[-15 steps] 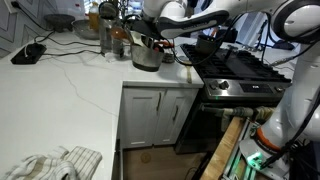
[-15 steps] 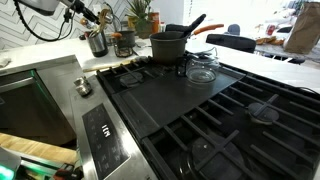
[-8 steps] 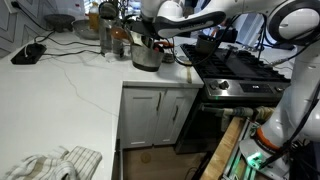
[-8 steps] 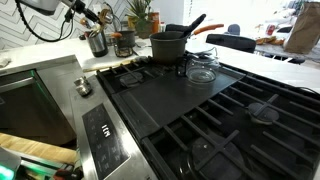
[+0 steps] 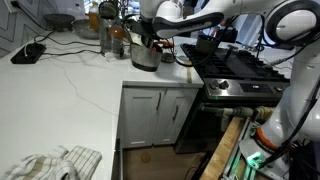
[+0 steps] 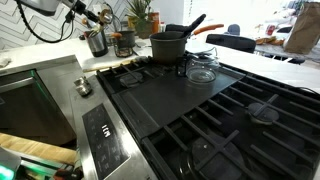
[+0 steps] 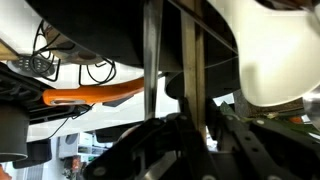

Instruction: Remove the cooking stick from the silver tin and put it on the counter

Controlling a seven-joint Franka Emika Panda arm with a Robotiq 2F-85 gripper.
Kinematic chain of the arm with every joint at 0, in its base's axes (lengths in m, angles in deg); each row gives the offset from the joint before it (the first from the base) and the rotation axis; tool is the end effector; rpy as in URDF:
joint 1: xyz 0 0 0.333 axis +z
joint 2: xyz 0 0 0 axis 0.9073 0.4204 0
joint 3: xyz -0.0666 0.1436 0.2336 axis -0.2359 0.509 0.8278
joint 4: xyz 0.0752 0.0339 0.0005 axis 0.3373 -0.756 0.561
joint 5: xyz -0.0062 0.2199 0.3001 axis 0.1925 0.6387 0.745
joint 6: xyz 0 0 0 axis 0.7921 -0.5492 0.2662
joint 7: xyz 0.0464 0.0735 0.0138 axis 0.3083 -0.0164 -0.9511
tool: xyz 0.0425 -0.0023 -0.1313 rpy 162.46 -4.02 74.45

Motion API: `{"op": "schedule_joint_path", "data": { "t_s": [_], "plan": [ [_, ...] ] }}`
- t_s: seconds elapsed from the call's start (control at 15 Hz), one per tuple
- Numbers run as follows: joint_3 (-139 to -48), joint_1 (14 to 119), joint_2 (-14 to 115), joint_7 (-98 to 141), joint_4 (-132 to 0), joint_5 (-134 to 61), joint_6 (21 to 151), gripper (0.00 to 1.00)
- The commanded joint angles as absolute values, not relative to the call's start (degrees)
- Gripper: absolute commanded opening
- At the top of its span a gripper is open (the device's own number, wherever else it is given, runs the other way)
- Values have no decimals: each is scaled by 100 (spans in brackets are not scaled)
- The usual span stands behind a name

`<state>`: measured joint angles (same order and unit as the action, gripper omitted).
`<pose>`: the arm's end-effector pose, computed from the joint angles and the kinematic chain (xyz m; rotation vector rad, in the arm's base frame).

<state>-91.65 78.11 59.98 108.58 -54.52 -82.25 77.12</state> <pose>0.6983 0.0901 0.4448 2.3448 -1.2809 1.1320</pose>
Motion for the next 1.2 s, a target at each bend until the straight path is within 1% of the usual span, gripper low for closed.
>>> {"op": "schedule_joint_path", "data": {
  "t_s": [0.0,0.47,1.13],
  "plan": [
    [-9213,7917,6004,10927,-5336,-8394,7562,5],
    [-9178,8058,5801,10897,-5215,-8873,7481,5],
    [-8999,8119,5534,10748,-5054,-9200,6703,5]
  ]
}}
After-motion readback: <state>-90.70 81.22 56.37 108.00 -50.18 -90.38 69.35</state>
